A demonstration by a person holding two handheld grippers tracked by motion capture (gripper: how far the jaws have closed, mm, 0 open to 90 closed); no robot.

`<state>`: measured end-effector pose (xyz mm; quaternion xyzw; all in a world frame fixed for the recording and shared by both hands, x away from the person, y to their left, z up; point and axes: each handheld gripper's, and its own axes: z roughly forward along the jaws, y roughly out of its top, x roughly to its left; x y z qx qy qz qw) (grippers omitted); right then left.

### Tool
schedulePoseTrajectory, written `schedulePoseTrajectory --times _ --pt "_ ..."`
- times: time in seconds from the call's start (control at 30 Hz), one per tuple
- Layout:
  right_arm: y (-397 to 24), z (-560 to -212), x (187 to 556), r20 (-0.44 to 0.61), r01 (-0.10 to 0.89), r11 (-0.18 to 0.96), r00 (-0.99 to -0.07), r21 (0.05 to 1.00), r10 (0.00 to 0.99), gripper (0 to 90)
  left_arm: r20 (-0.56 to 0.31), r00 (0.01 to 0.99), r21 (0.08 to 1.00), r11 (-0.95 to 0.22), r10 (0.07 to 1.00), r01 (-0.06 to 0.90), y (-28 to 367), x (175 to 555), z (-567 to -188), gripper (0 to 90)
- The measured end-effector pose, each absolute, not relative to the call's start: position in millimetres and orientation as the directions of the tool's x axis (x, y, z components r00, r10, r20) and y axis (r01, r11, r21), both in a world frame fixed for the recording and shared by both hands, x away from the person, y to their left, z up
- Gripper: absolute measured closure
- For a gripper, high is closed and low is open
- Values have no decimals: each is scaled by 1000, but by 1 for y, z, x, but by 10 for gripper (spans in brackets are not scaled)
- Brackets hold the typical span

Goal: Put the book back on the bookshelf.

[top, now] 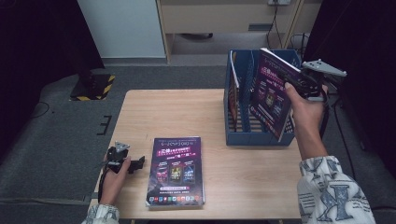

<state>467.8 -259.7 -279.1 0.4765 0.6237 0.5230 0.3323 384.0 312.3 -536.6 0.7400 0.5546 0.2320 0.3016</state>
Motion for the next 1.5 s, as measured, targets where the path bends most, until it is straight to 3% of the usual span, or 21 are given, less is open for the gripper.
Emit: schedulePoseTrajectory --times 0.67,1.5 --pt "-247 -287 512 61 194 -15 -236 981 970 826 6 272 706 -196 962 680 312 384 -537 18" --pt "-237 -318 524 69 158 -37 -203 987 977 826 9 274 703 -201 962 682 312 384 -537 18"
